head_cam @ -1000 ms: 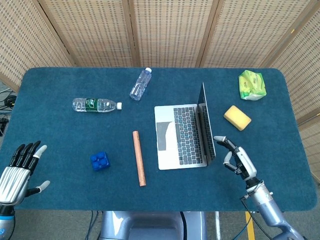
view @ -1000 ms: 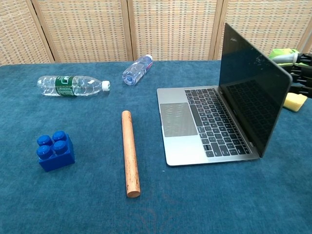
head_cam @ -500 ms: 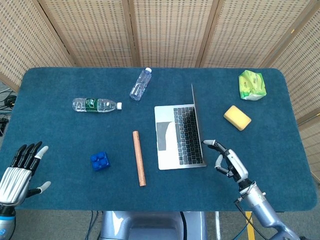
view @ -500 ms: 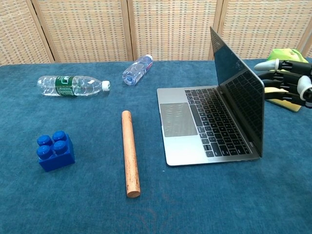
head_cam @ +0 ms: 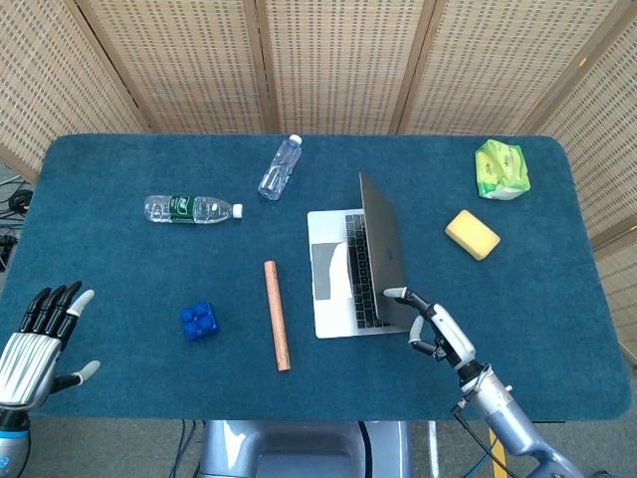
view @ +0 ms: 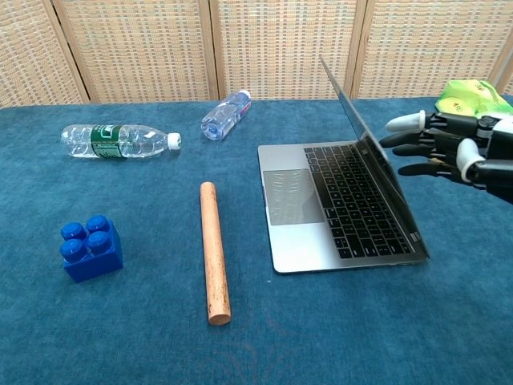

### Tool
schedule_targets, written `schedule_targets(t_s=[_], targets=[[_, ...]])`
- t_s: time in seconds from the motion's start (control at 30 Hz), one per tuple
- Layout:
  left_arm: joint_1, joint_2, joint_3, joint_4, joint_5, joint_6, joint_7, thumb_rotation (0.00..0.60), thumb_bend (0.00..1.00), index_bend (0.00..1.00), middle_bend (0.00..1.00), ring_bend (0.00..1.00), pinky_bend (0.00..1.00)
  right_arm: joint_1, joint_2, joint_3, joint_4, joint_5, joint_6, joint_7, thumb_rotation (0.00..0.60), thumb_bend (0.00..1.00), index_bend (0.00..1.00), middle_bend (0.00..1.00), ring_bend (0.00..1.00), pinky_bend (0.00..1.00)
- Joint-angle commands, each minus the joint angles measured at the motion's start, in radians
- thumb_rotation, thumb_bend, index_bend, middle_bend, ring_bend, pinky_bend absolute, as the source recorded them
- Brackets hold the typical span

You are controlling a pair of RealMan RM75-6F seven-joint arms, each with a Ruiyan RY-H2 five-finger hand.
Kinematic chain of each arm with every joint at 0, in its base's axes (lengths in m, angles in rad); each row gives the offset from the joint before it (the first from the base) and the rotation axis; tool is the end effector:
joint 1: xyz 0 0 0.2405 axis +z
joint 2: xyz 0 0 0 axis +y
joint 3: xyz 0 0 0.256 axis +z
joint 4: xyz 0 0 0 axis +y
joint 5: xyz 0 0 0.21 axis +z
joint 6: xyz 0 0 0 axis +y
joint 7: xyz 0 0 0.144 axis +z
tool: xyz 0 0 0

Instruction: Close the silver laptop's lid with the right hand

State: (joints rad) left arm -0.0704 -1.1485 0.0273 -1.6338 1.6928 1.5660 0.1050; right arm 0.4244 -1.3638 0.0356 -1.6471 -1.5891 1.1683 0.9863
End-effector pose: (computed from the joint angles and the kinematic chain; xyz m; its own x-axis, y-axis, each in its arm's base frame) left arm -0.2824 0.1574 0.1385 0.4478 -0.0123 0.8941 0.8777 -0.1848 -0.4421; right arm -0.1984 -0.2453 0.0334 -0.5993 -0.5072 0.6193 -0.7154 -0.0077 -0.6986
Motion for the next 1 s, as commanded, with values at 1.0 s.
schedule_targets(t_s=[1.0], targets=[[-0.001, 0.0, 0.004, 0.002, 0.004, -0.001, -0.003, 0.6, 0.06, 0.0, 0.0, 0.0, 0.0, 0.099, -0.147, 0.012, 0.052, 0.088, -0.169, -0.131, 0.6, 1.0, 0.21, 0.21, 0.11, 0.13]])
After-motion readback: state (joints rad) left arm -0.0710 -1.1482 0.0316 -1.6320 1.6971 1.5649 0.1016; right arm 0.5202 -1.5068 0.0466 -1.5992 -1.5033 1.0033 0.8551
